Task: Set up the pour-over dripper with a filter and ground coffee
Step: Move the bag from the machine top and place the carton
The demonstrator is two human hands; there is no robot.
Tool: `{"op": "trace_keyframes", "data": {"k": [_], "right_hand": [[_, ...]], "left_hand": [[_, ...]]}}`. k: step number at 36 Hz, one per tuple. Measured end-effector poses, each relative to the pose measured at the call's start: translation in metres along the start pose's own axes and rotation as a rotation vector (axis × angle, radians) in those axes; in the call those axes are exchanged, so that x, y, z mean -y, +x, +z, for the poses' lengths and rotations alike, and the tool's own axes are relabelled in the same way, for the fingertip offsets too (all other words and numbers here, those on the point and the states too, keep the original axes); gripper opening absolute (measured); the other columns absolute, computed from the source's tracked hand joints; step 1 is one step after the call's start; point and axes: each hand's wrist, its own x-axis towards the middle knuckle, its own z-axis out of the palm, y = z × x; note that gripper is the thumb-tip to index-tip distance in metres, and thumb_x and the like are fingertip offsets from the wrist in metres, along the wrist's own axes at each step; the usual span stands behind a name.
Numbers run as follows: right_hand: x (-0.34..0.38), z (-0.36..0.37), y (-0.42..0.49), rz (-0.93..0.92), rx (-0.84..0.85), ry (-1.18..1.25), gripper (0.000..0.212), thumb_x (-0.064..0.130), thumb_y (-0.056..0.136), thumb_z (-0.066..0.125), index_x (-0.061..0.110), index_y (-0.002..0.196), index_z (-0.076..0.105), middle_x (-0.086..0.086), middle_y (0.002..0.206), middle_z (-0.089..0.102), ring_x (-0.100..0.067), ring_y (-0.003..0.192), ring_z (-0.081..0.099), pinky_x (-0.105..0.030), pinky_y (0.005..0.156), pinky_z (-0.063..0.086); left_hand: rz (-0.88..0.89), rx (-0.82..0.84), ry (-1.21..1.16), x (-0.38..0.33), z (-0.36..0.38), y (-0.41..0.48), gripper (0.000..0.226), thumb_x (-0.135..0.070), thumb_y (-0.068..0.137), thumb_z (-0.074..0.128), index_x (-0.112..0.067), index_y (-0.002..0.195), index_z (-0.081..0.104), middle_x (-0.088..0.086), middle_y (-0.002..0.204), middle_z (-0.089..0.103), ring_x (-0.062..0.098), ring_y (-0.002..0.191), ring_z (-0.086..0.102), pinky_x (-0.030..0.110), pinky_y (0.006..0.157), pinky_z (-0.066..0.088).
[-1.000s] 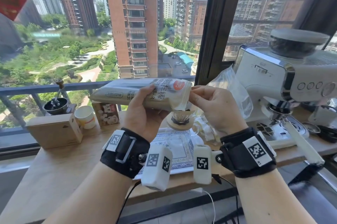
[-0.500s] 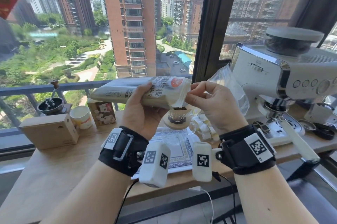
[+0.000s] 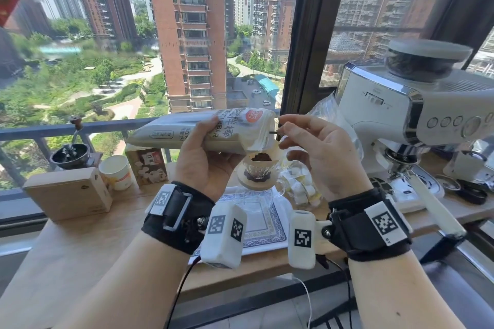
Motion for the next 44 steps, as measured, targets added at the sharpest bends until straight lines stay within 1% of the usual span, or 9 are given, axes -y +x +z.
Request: {"op": "trace_keyframes", "data": {"k": [4,10,14,18,26,30,33,37,44], "right_hand": [[-0.002,0.007,0.001,-0.15,-0.077,-0.186,0.009,0.016,0.093,0.075,0.022,0.093,0.081,0.0,0.083,0.079,-0.014,0.075,0.073,-0.021,0.064,0.056],[0.0,-0.002,0.002,-0.113,-0.247,-0.129,0.01,0.016,0.101,0.063,0.008,0.098,0.07,-0.005,0.083,0.078,-0.021,0.076,0.076,-0.028,0.062,0.058],[0.004,-0.003,0.001,-0.077,-0.195,-0.025,0.024,0.021,0.094,0.074,0.006,0.111,0.067,-0.009,0.089,0.078,-0.022,0.076,0.075,-0.027,0.06,0.058],[0.006,-0.005,0.006,-0.141,-0.19,-0.135,0.007,0.015,0.095,0.072,0.01,0.098,0.075,-0.008,0.083,0.078,-0.022,0.075,0.076,-0.027,0.062,0.058],[0.032,-0.033,0.025,-0.146,-0.347,0.289,0.013,0.024,0.098,0.065,0.011,0.094,0.067,-0.02,0.094,0.078,-0.032,0.081,0.076,-0.032,0.062,0.059],[0.05,-0.063,0.041,-0.137,-0.527,0.444,0.015,0.019,0.093,0.068,0.01,0.082,0.073,-0.011,0.078,0.075,-0.021,0.066,0.07,-0.029,0.055,0.055],[0.061,-0.083,0.06,-0.082,-0.622,0.49,0.022,0.01,0.09,0.065,0.01,0.068,0.069,-0.004,0.059,0.065,-0.015,0.05,0.06,-0.024,0.046,0.048],[0.045,-0.086,0.082,0.082,-0.57,0.396,0.018,0.007,0.096,0.06,0.011,0.078,0.059,0.001,0.052,0.056,-0.011,0.044,0.051,-0.021,0.039,0.042],[-0.015,-0.051,0.099,0.31,-0.337,0.238,0.006,-0.002,0.093,0.068,-0.002,0.091,0.063,-0.011,0.064,0.065,-0.015,0.047,0.064,-0.024,0.044,0.054]], "left_hand": [[-0.001,0.013,0.011,0.0,0.001,0.002,0.034,-0.022,0.095,0.066,-0.008,0.125,0.058,0.02,0.124,0.061,0.034,0.111,0.059,0.046,0.096,0.053],[0.006,0.036,0.013,0.0,0.003,0.006,0.031,-0.021,0.093,0.068,-0.01,0.12,0.058,0.016,0.112,0.065,0.029,0.091,0.067,0.044,0.084,0.06],[0.015,0.057,0.003,0.0,0.005,0.01,0.031,-0.02,0.092,0.069,-0.01,0.119,0.057,0.015,0.111,0.065,0.029,0.089,0.069,0.046,0.085,0.06],[0.026,0.073,0.007,-0.001,0.012,0.014,0.028,-0.02,0.091,0.07,-0.01,0.114,0.06,0.012,0.098,0.068,0.027,0.083,0.07,0.044,0.081,0.061],[0.088,0.123,-0.015,-0.023,0.036,0.029,0.018,-0.019,0.091,0.07,-0.01,0.105,0.064,0.013,0.099,0.069,0.027,0.085,0.07,0.046,0.086,0.06],[0.131,0.136,-0.017,-0.038,0.056,0.037,0.013,-0.018,0.088,0.071,-0.009,0.097,0.066,0.011,0.089,0.07,0.026,0.077,0.071,0.041,0.073,0.065],[0.182,0.136,-0.009,-0.056,0.074,0.046,0.011,-0.019,0.093,0.068,-0.008,0.096,0.066,0.012,0.085,0.07,0.026,0.076,0.07,0.041,0.072,0.064],[0.239,0.159,-0.035,-0.078,0.086,0.058,0.016,-0.017,0.094,0.068,-0.006,0.105,0.064,0.013,0.087,0.072,0.028,0.079,0.072,0.044,0.072,0.064],[0.283,0.162,-0.028,-0.093,0.088,0.083,0.017,-0.016,0.091,0.07,-0.005,0.105,0.066,0.014,0.087,0.075,0.03,0.08,0.075,0.046,0.079,0.063]]}}
